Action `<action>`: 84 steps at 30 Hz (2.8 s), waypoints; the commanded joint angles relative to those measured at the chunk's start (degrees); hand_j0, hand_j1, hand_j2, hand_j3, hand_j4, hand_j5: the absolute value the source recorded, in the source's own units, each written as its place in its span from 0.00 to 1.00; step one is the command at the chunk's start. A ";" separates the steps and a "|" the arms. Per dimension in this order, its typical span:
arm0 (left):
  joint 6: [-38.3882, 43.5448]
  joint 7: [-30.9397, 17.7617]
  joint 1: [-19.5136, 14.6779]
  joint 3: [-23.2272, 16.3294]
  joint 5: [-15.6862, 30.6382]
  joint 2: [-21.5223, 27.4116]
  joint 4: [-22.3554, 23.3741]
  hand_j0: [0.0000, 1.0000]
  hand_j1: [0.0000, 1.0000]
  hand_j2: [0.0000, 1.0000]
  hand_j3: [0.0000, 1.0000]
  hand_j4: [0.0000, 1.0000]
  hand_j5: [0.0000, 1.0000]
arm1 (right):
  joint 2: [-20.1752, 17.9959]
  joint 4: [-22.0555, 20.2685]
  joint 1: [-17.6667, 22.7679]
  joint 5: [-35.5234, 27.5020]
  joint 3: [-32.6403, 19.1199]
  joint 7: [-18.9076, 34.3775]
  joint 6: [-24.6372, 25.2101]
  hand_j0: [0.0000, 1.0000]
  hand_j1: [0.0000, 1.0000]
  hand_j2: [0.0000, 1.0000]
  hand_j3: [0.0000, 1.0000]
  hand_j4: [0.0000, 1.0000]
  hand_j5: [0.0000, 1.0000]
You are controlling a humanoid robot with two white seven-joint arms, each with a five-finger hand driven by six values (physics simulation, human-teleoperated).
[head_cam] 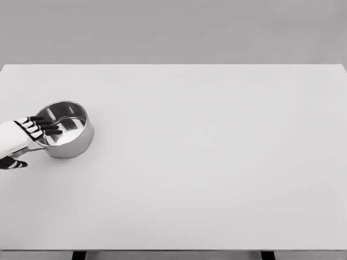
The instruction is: Rotate pot handle
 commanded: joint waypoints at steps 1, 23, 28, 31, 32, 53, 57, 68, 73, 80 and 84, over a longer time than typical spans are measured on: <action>0.02 0.03 0.09 0.56 0.04 -0.30 0.74 1.00 1.00 1.00 1.00 1.00 1.00 | 0.00 0.00 0.00 0.01 0.00 0.04 -0.07 1.00 1.00 1.00 1.00 1.00 1.00; 0.02 0.03 0.09 3.63 -1.72 -1.36 2.58 1.00 1.00 1.00 1.00 1.00 1.00 | 0.00 0.00 0.00 0.01 0.00 0.04 0.02 1.00 1.00 1.00 1.00 1.00 1.00; 0.02 0.03 0.09 4.43 -1.98 -1.36 2.67 1.00 1.00 1.00 1.00 1.00 1.00 | 0.00 0.00 0.00 0.01 0.00 0.04 0.02 1.00 1.00 1.00 1.00 1.00 1.00; 0.02 0.03 0.17 4.78 -2.16 -1.36 3.20 1.00 1.00 1.00 1.00 1.00 1.00 | 0.00 0.00 0.00 0.01 0.00 0.04 -0.07 1.00 1.00 1.00 1.00 1.00 1.00; 0.02 -0.06 0.26 4.87 -2.25 -1.36 3.37 1.00 1.00 1.00 1.00 1.00 1.00 | 0.00 0.00 0.00 0.01 0.00 0.04 0.02 1.00 1.00 1.00 1.00 1.00 1.00; 0.02 -0.06 -0.53 6.71 -2.95 -1.71 5.31 1.00 1.00 1.00 1.00 1.00 1.00 | 0.00 0.00 0.00 0.01 0.00 0.04 0.02 1.00 1.00 1.00 1.00 1.00 1.00; 0.02 -0.06 -0.53 7.15 -2.95 -1.89 5.57 1.00 1.00 1.00 1.00 1.00 1.00 | 0.00 0.00 0.00 0.01 0.00 0.04 -0.07 1.00 1.00 1.00 1.00 1.00 1.00; 0.02 -0.06 -1.41 7.59 -2.95 -2.76 5.66 1.00 1.00 1.00 1.00 1.00 1.00 | 0.00 0.00 0.00 0.01 0.00 0.04 -0.07 1.00 1.00 1.00 1.00 1.00 1.00; 0.02 -0.06 -1.85 7.85 -2.95 -3.47 6.01 1.00 1.00 1.00 1.00 1.00 1.00 | 0.00 0.00 0.00 0.01 0.00 0.04 0.02 1.00 1.00 1.00 1.00 1.00 1.00; 0.02 -0.14 -2.90 7.85 -2.95 -3.64 7.42 1.00 1.00 1.00 1.00 1.00 1.00 | 0.00 0.00 0.00 0.01 0.00 0.04 0.02 1.00 1.00 1.00 1.00 1.00 1.00; 0.02 -0.14 -3.52 7.85 -2.95 -3.99 8.12 1.00 1.00 1.00 1.00 1.00 1.00 | 0.00 0.00 0.00 0.01 0.00 0.04 0.02 1.00 1.00 1.00 1.00 1.00 1.00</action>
